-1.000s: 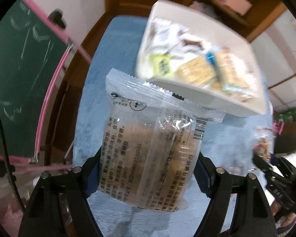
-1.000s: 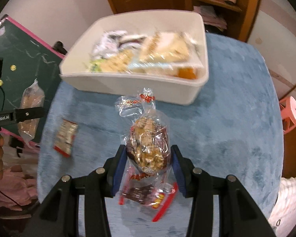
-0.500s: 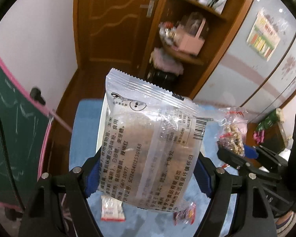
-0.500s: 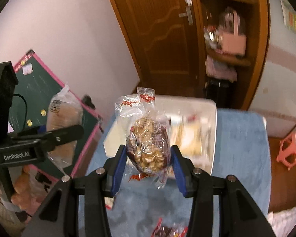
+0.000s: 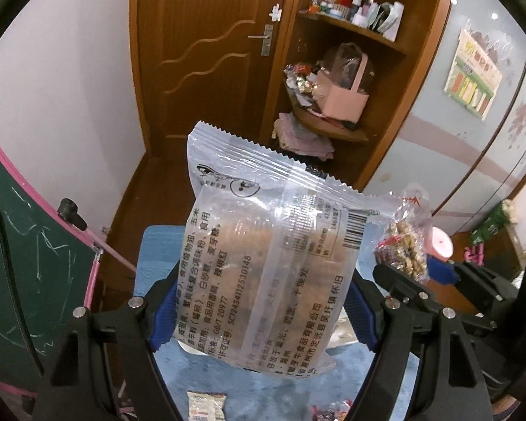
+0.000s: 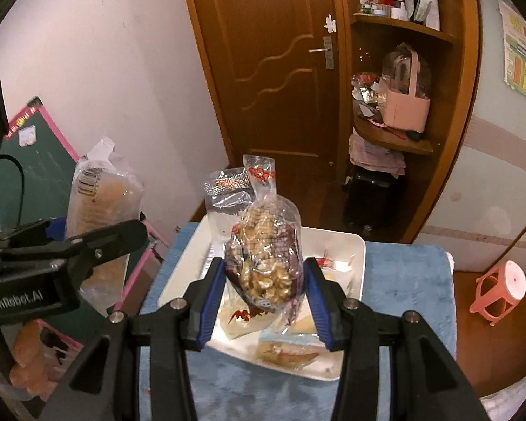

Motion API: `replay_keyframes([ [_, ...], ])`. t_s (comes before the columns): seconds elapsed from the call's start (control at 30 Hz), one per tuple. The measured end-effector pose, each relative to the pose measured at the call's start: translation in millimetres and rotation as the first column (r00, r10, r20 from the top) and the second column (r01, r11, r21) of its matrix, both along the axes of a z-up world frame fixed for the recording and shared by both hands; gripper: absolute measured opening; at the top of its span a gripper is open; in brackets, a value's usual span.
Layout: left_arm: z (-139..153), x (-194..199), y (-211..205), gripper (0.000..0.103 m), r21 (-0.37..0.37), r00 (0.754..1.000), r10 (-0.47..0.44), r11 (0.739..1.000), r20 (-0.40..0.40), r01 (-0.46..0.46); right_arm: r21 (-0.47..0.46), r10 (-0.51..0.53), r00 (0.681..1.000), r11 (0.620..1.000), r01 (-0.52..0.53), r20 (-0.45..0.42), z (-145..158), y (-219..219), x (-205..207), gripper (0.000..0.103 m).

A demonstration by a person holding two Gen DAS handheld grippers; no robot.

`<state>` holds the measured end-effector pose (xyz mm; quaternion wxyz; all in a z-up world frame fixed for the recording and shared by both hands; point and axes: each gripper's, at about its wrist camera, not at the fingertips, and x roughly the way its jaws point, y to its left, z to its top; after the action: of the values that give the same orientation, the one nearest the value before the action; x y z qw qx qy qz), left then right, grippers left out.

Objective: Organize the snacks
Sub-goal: 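Carry both bags over the white bin and open both tools to release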

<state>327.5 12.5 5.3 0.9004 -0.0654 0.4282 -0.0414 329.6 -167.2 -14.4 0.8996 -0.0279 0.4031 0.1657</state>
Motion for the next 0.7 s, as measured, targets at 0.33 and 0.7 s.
replay_keyframes([
  [0.33, -51.1, 37.6, 10.2, 0.089, -0.064, 0.985, -0.001, 0.998, -0.172, -0.011, -0.096, -0.002, 1.000, 0.995, 0.000, -0.012, -35.3, 3.0, 23.6, 0.063],
  [0.7, -38.9, 24.6, 25.4, 0.103, -0.045, 0.995, 0.036, 0.998, -0.090, -0.040, -0.069, -0.015, 0.999, 0.998, 0.011, -0.052, -40.8, -14.6, 9.6, 0.064],
])
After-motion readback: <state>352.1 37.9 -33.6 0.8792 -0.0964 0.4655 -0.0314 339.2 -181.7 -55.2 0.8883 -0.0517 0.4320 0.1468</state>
